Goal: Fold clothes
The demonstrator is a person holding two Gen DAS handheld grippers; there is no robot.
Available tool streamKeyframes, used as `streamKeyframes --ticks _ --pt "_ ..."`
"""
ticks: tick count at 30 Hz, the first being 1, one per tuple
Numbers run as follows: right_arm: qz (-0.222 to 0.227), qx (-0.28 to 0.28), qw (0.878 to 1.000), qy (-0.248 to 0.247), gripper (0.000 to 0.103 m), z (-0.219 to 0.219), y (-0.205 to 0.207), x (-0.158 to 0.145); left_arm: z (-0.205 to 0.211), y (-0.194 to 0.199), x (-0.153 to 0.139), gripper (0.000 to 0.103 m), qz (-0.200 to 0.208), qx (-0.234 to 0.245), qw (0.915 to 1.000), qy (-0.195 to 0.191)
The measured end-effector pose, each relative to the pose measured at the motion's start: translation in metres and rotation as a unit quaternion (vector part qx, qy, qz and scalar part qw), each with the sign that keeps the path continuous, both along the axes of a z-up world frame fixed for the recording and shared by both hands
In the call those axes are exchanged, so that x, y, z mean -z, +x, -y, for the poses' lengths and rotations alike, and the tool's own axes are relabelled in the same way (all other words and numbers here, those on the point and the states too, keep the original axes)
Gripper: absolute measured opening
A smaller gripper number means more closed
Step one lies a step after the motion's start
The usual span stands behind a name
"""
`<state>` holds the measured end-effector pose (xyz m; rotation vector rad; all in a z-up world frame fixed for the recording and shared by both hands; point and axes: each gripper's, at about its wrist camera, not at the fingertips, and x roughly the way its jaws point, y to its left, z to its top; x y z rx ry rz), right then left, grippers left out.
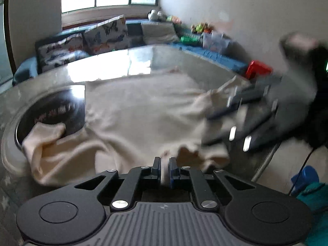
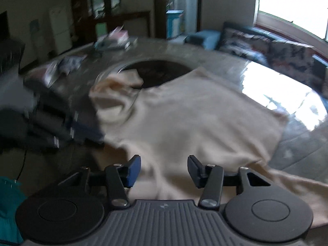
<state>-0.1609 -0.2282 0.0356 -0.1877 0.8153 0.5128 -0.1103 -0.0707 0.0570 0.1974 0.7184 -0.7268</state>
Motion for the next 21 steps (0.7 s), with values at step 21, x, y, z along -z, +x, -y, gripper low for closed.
streamKeyframes --ticks 21 --pt "0.020 0.082 0.996 -0.006 0.049 0.067 0.031 -0.026 0.039 0.051 0.035 0.020 -0.056 0.000 0.9984 0.000"
